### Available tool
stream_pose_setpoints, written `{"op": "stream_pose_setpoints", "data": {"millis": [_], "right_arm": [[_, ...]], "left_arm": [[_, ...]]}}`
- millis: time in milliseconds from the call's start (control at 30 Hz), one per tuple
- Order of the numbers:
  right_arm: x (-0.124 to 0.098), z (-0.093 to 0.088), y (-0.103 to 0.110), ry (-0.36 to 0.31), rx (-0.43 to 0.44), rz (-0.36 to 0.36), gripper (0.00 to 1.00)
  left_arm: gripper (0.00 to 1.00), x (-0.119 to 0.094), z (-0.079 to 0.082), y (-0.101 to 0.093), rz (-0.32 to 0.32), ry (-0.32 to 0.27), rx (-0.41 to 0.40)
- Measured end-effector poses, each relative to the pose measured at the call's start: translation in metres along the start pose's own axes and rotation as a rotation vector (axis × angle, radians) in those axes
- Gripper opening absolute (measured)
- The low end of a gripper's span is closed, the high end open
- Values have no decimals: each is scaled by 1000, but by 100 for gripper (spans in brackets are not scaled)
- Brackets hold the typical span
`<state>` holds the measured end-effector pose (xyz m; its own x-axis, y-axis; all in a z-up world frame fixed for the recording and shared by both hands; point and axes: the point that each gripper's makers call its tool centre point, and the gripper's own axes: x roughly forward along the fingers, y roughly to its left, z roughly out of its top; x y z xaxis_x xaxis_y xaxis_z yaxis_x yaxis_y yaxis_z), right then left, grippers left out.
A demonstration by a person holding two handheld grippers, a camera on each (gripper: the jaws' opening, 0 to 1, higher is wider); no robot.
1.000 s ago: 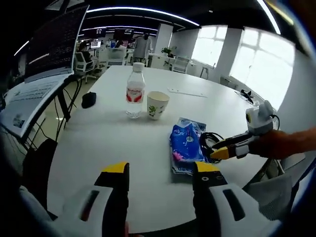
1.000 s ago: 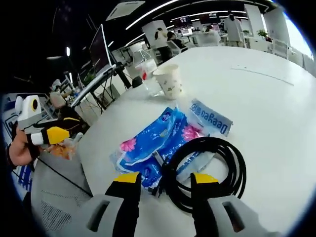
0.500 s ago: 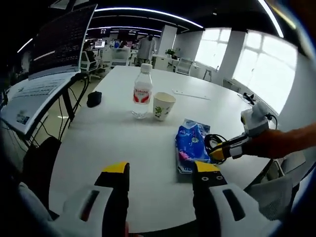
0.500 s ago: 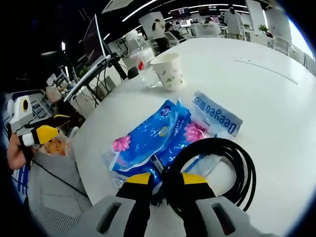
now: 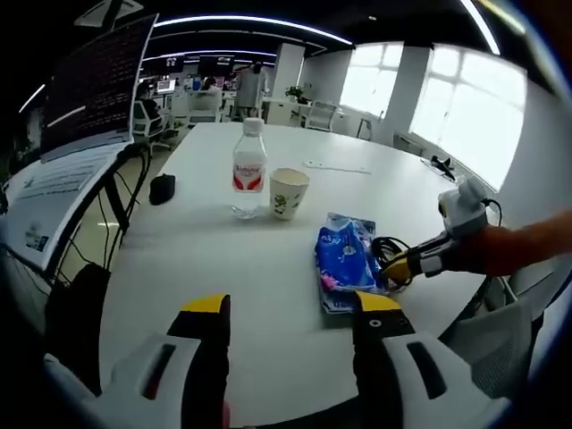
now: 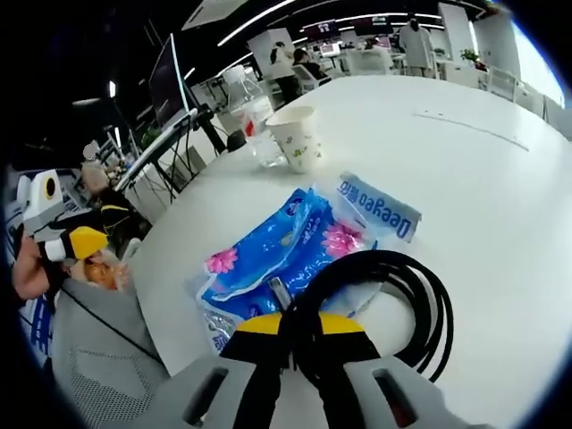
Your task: Arrange the tabletop items into an orderly group along one side of the table until the central work area is clear of visible clutter.
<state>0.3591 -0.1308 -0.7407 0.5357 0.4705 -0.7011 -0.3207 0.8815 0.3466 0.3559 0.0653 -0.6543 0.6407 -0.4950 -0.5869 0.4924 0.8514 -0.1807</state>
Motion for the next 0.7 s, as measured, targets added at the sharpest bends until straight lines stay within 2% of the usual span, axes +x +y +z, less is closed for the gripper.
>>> {"op": "stream_pose_setpoints", "data": {"millis": [133,233,600,700], "right_arm": [[-9,6,-3,-38,21,1,9],[-23,14,-4,-93,47,-6,9],[-53,19,-18,-169,103,-41,9],[-62,16,-22,-181,116,-54,9]], "left_arm": [[56,0,1,-5,-40,11,29],[56,1,0,-8,-66,24,53],[58,1,-1,-17,-135,52,106],[59,0,-2,-17,-143,55,104]]}}
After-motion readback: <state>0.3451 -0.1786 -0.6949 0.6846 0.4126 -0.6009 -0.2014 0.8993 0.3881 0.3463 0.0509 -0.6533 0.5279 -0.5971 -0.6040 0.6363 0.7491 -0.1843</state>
